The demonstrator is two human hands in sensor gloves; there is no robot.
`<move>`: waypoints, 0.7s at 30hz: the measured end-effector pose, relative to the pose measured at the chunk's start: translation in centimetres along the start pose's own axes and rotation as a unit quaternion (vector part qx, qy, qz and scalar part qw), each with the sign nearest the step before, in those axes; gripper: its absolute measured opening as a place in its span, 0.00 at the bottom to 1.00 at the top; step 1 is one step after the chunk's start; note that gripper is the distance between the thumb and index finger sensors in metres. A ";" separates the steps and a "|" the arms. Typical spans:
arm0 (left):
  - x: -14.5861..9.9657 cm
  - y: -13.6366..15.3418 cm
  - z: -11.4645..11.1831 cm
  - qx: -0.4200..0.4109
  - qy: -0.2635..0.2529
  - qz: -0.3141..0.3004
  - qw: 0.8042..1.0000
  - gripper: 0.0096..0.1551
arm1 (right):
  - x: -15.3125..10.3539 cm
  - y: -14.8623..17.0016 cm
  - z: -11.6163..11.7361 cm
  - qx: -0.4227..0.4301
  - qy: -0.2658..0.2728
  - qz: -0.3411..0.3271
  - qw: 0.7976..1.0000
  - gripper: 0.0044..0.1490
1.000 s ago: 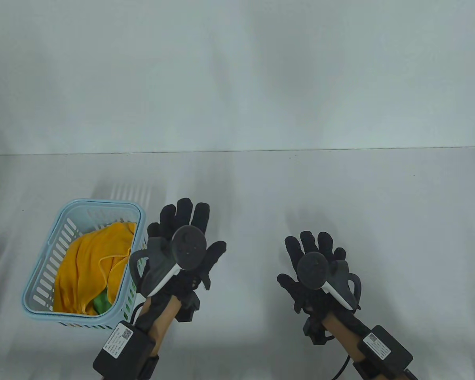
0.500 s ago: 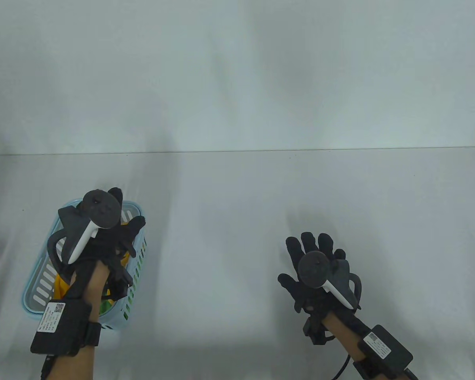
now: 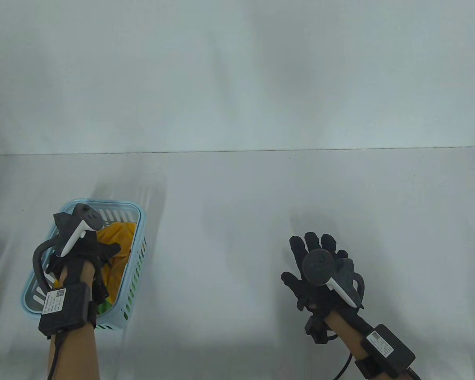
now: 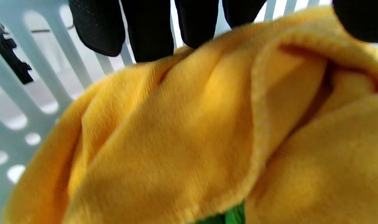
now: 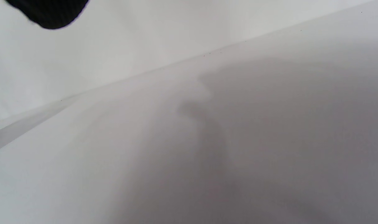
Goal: Roll square towel into towel roll
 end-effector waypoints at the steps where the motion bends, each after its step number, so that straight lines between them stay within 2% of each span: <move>1: 0.2 -0.2 -0.3 0.001 0.004 0.000 1.000 0.58 | 0.0 0.0 0.0 0.000 -0.001 0.000 1.000 0.54; 4: 0.7 -0.7 -1.1 0.026 0.016 -0.001 1.000 0.60 | 0.1 0.1 -0.1 0.008 0.003 0.000 1.000 0.53; 8: 1.0 -1.1 -1.4 0.033 0.003 0.006 0.999 0.56 | 0.1 0.1 -0.2 0.021 0.004 0.003 1.000 0.53; 16: 1.1 -1.1 -1.5 0.002 -0.009 -0.001 1.000 0.38 | 0.1 0.2 -0.3 0.027 0.011 0.000 1.000 0.52; 21: 0.7 0.0 -0.2 -0.041 -0.023 -0.004 0.999 0.33 | 0.0 0.3 -0.6 0.044 0.014 0.000 0.999 0.51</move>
Point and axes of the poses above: the tracker on the back of each hand, its own y axis roughly to the little-finger side, its own x axis roughly from the wrist to the fingertips, z = x × y, the point moved 2 cm from there along x, roughly from the wrist to the fingertips, and after that the axes turned 6 degrees about z, right-handed, at the moved point
